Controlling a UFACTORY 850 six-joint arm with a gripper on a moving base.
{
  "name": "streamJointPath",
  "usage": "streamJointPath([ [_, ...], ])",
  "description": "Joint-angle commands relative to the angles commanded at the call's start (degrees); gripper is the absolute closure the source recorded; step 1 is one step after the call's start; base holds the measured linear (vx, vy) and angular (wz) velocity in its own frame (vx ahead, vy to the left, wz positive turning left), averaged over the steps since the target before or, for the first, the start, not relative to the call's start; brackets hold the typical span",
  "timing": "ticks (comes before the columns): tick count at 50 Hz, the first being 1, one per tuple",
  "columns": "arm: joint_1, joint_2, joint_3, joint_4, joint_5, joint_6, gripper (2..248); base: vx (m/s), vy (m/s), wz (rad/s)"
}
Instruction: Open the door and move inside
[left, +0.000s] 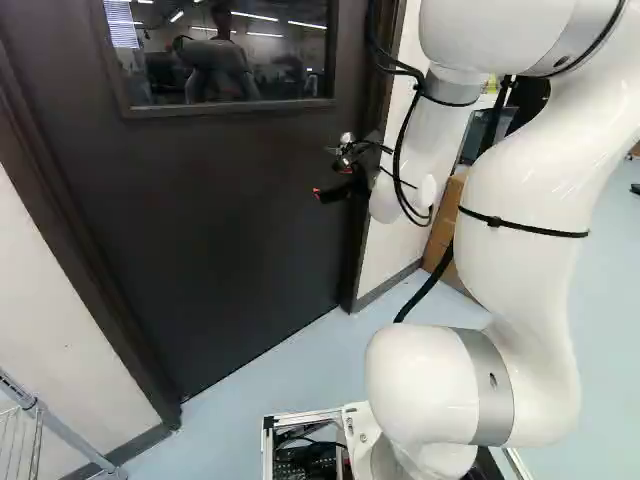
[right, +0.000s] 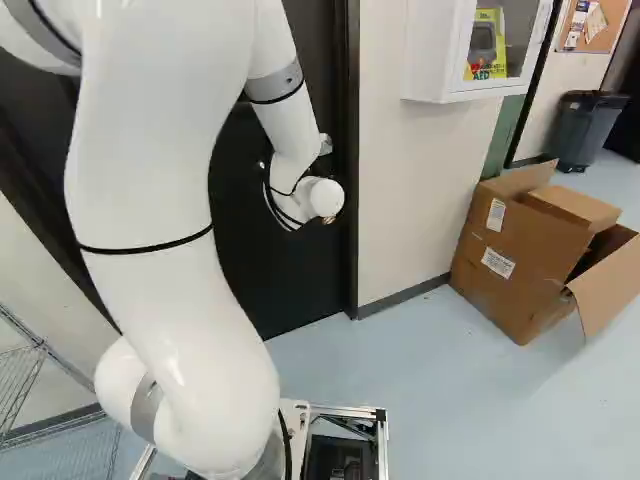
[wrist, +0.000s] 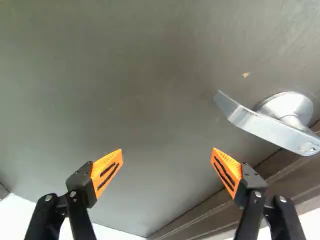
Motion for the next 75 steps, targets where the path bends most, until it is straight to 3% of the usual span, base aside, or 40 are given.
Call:
streamJointPath([
  [14, -1.0, 4.8, 3.2, 0.1, -0.1, 0.0, 3, 0.0, 0.0, 0.0],
  [44, -1.1, 9.0, 3.1, 3.6, -0.5, 0.0, 3, 0.0, 0.0, 0.0],
  [75, -0.4, 6.4, -2.8, 6.1, -0.5, 0.0, 3, 0.0, 0.0, 0.0],
])
